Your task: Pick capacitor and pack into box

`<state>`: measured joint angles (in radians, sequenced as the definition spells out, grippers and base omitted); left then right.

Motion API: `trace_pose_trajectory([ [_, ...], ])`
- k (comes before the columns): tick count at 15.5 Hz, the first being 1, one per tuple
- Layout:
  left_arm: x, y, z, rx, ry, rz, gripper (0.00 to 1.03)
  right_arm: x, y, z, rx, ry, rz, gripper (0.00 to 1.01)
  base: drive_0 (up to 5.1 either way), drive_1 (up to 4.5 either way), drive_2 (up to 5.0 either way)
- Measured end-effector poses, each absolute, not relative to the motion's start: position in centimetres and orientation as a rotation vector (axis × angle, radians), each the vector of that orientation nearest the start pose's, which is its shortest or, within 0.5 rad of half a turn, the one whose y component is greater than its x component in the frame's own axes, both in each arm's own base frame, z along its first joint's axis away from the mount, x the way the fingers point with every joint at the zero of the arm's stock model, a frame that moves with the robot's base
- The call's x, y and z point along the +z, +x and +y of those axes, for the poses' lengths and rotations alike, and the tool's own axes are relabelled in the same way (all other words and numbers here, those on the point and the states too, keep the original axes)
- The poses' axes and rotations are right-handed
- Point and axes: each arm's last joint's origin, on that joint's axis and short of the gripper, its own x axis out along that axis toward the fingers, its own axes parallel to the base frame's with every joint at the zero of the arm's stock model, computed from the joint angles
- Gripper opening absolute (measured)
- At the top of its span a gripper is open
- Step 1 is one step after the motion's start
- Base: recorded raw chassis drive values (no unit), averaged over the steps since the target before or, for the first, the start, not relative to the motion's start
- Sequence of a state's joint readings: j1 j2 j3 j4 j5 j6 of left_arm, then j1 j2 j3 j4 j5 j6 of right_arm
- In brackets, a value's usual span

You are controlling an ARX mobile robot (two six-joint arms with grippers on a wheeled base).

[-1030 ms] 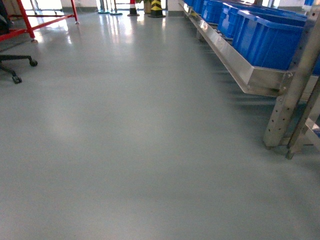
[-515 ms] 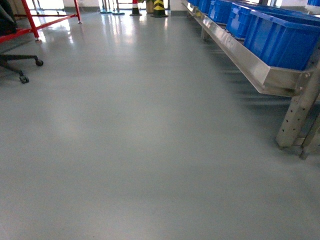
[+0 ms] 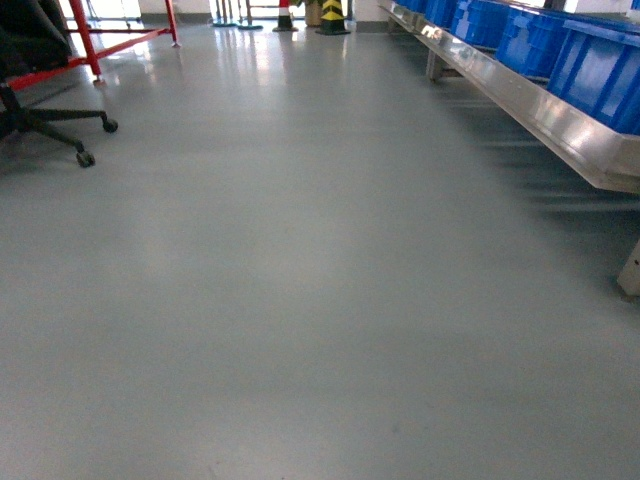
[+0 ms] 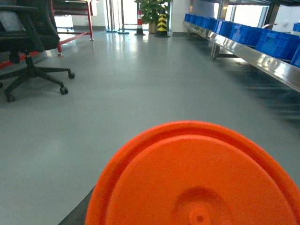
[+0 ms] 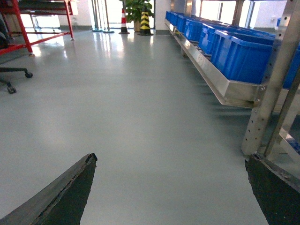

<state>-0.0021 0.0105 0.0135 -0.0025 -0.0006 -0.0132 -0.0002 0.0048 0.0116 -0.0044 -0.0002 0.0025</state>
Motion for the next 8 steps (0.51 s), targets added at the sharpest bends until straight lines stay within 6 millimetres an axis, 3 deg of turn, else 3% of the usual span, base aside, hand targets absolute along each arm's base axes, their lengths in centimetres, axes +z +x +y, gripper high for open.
trace_pose_trajectory([
  [8,16.68,9.75,-0.02,-0.002,-0.014,0.002,0.43,16.65,9.73,0.0,-0.001,0.002,-0.001,0.98,-5.0,2.45,2.4],
])
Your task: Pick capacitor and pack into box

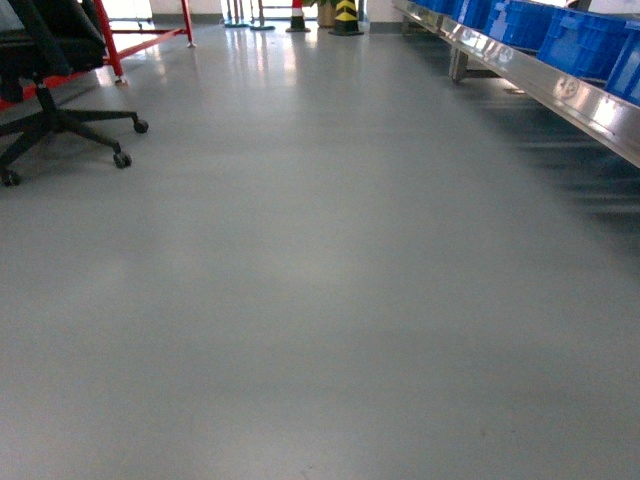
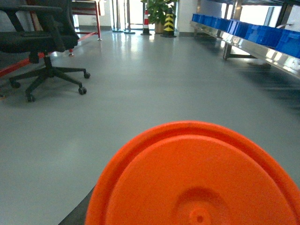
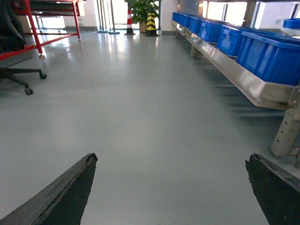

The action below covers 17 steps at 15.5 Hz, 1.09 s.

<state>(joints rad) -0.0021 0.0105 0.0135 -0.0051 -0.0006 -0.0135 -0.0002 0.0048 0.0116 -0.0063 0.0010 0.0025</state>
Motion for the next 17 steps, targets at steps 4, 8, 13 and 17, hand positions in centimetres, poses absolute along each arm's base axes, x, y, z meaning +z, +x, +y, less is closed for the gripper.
trace_pose_trajectory([
  [4,16.67,9.75,-0.02,-0.001,-0.014,0.003,0.43,16.65,9.73,0.0,0.0,0.002,-0.001,0.98,-5.1,2.39,2.4],
  [8,16.69,9.75,-0.02,-0.002,-0.013,0.001,0.43,16.66,9.73,-0.01,-0.002,0.002,-0.002,0.98,-5.1,2.38,2.4],
  [13,16.67,9.75,-0.02,-0.001,-0.014,0.003,0.43,16.65,9.73,0.0,0.0,0.002,-0.001,0.98,-5.0,2.44,2.4],
  [17,16.66,9.75,-0.02,0.0,-0.013,0.004,0.43,16.68,9.73,0.0,0.0,0.002,-0.004,0.98,-5.0,2.44,2.4],
])
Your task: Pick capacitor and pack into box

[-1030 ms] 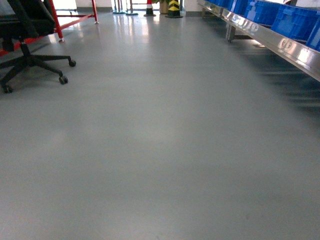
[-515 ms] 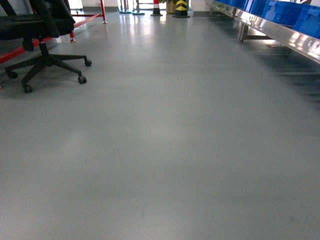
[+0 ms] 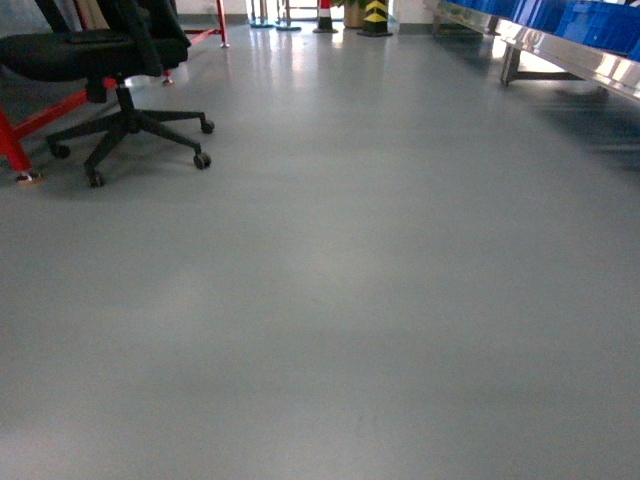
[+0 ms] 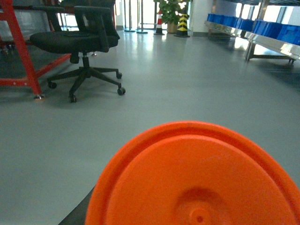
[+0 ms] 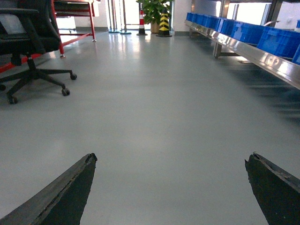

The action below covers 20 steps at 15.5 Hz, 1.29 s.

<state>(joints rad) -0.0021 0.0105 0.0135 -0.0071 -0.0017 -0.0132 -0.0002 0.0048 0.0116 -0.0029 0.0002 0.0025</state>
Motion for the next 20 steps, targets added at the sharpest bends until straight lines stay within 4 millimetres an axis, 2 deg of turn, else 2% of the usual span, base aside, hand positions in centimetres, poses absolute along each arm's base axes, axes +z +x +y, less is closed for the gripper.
trace_pose_trajectory([
  [20,16.67,9.75,-0.01,0.001,-0.013,0.004,0.43,16.68,9.73,0.0,0.0,0.002,-0.004,0.98,-5.0,2.49,2.5],
])
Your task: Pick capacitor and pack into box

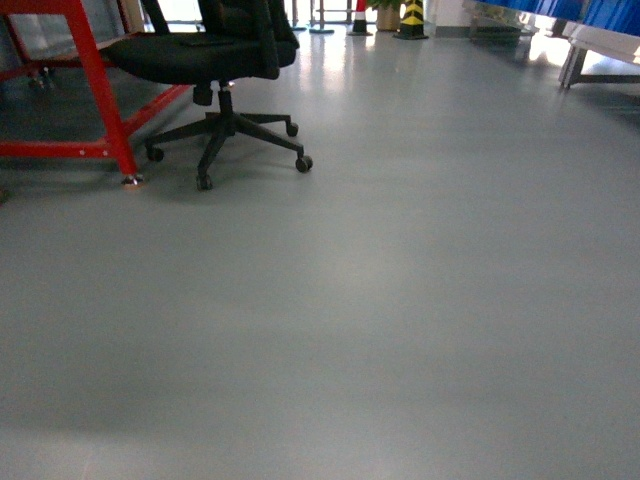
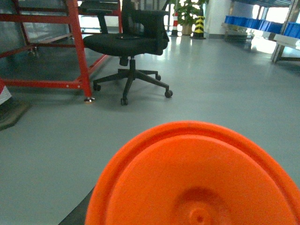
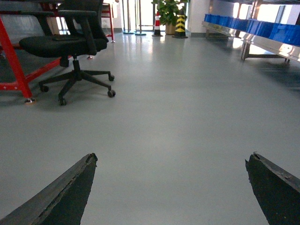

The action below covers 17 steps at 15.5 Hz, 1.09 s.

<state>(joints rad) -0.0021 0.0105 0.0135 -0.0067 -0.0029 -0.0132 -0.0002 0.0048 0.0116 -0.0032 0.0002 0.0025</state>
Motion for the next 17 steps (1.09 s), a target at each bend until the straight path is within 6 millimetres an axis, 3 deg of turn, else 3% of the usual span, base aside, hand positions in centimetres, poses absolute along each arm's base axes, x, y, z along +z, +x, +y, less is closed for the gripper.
trace_pose_trajectory([
  [17,16.66,9.75,-0.02,-0.001,-0.014,0.004,0.43,16.67,9.73,0.0,0.0,0.002,-0.002,0.98,-5.1,2.38,2.4],
])
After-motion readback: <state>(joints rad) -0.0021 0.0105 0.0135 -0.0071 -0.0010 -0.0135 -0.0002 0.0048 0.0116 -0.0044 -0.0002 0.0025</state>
